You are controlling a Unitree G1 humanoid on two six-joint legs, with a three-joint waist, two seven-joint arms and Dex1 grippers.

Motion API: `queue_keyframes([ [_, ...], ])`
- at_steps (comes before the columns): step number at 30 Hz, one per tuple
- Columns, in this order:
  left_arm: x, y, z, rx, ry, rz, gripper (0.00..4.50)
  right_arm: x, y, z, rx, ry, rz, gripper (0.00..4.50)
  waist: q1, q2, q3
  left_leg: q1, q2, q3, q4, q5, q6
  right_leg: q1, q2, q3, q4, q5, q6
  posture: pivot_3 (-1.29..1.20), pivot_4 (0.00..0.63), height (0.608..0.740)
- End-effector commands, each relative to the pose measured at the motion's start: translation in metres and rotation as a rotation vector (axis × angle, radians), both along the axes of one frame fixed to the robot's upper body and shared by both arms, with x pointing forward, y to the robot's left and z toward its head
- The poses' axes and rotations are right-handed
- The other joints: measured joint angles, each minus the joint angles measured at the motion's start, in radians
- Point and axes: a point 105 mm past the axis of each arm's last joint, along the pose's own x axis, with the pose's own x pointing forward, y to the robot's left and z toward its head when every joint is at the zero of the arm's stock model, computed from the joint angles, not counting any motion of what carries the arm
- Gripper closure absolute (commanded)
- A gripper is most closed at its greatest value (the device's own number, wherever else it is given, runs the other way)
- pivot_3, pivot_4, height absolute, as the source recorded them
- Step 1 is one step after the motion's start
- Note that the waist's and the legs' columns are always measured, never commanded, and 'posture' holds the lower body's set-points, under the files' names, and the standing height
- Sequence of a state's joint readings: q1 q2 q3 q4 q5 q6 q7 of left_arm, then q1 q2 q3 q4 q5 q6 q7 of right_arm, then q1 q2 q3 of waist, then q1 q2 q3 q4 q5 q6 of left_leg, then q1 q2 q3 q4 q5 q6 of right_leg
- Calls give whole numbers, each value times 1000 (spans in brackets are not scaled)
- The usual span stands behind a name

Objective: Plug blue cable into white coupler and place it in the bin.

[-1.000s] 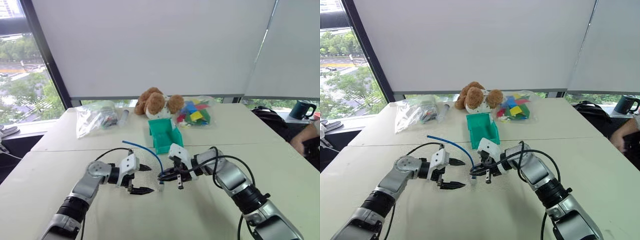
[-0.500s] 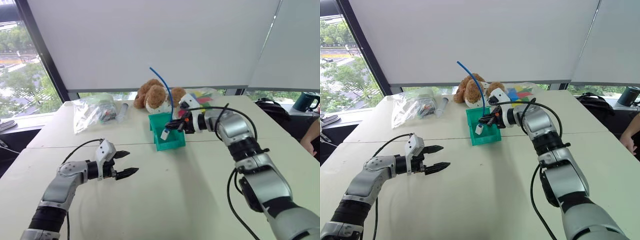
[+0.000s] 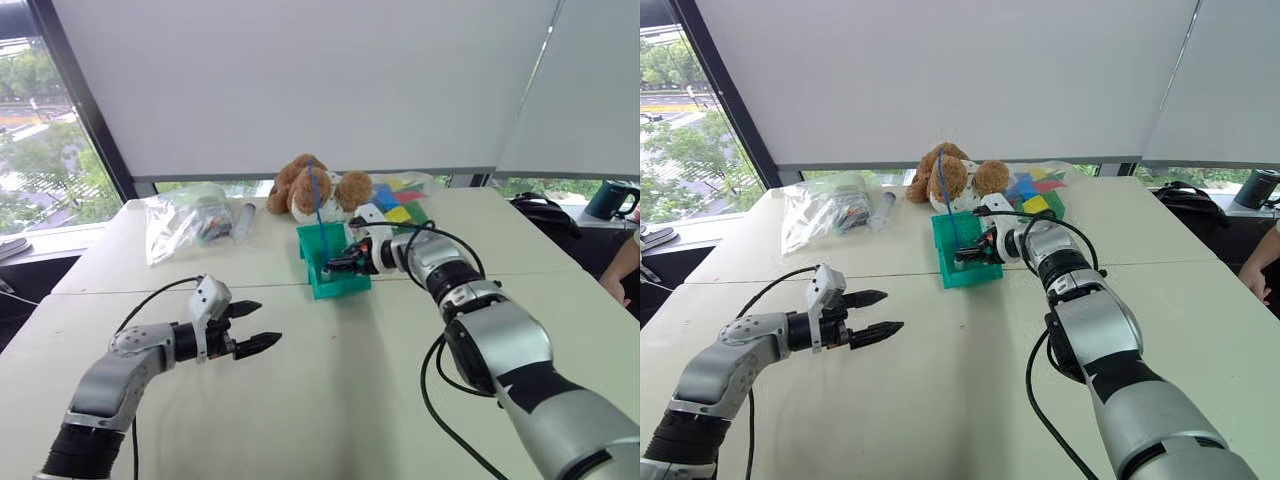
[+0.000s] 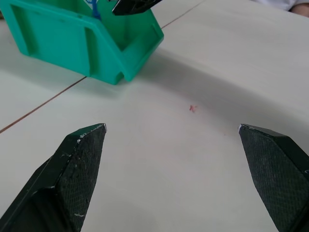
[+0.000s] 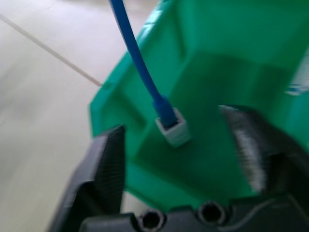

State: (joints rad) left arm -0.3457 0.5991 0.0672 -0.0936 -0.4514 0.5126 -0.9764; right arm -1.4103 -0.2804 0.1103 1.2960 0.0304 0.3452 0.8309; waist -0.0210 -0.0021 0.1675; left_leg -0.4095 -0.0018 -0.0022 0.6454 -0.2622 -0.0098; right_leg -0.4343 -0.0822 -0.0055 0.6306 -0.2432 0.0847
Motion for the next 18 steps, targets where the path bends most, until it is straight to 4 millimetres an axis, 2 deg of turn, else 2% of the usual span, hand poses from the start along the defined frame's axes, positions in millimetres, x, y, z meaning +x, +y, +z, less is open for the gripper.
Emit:
queue_keyframes([
  [1,-4,2,13,-9,-40,7,0,7,1,61,52,-174,-21,35,-1,0,1,0,0,0,0,0,0,0,0,0,0,0,0,0,150,740],
  [3,-5,1,14,-16,-32,3,0,8,-11,85,76,-231,-43,35,0,1,3,0,0,0,0,0,0,0,1,0,0,0,1,0,150,740],
  [5,-6,2,15,-15,-28,5,0,5,-22,98,83,-254,-30,35,2,0,4,0,0,0,0,0,0,0,1,-1,0,0,1,0,150,740],
  [9,-6,5,21,-20,-32,11,0,-10,-46,106,57,-253,53,35,3,-1,5,0,-1,0,0,0,0,1,1,-1,0,0,1,0,150,740],
  [12,-6,10,29,-38,-45,27,0,-43,-64,97,63,-222,161,35,10,-2,5,0,-1,-1,2,0,0,3,1,-1,-1,1,2,0,150,740],
  [16,-6,16,36,-47,-52,50,0,-102,-74,66,68,-172,229,35,12,-3,6,0,-1,-3,2,0,0,4,1,-2,-1,1,4,0,150,740],
  [18,-6,19,41,-57,-52,62,0,-120,-76,55,78,-151,212,35,10,-2,7,0,-1,-3,3,0,0,4,1,-2,0,1,5,0,150,740],
])
